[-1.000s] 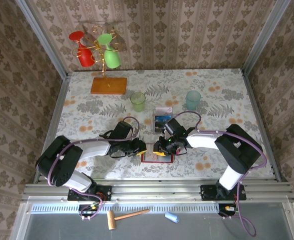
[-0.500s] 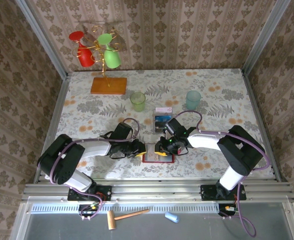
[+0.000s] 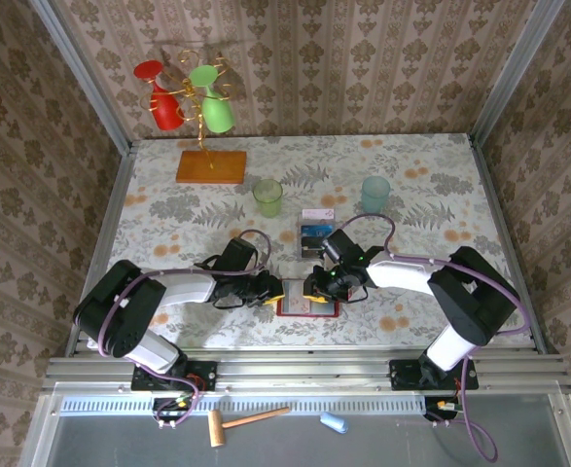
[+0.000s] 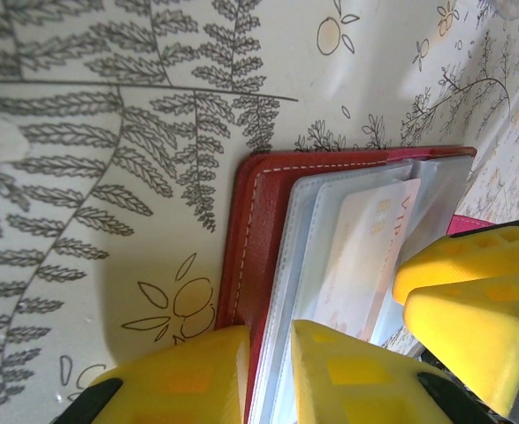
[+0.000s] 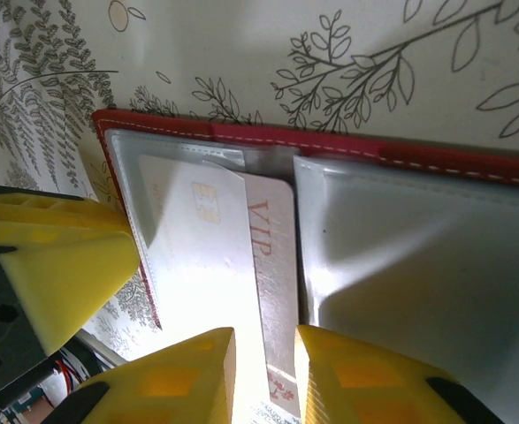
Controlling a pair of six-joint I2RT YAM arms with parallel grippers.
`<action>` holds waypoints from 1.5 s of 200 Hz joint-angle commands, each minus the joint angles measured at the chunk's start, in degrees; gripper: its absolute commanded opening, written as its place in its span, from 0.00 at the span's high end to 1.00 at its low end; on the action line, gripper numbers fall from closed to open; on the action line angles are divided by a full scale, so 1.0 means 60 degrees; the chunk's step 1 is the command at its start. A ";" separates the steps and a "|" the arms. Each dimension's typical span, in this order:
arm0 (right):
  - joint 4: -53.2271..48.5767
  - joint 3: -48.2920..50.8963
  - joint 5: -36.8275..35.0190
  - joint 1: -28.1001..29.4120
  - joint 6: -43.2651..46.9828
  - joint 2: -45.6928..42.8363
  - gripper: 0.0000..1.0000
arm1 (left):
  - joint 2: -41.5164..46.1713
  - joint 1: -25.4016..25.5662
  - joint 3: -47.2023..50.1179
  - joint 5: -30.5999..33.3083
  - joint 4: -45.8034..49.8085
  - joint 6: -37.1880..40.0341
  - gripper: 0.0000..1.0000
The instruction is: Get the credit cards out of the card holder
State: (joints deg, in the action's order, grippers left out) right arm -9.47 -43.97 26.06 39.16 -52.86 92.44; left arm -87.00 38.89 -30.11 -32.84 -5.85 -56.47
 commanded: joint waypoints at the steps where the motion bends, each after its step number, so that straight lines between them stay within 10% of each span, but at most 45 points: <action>1: -0.0126 -0.0109 -0.0102 -0.0066 0.0071 -0.0371 0.76 | 0.0220 -0.0067 -0.0196 0.0232 0.0892 0.0276 0.78; 300: 0.2133 0.1131 0.1050 -0.0535 -0.0359 0.0235 0.79 | -0.0653 0.0643 -0.0769 0.0310 0.0975 0.0417 0.89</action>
State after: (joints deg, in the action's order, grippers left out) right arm 1.52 -38.24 30.76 36.25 -54.26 92.79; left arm -89.56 42.76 -35.97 -31.68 -0.03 -54.76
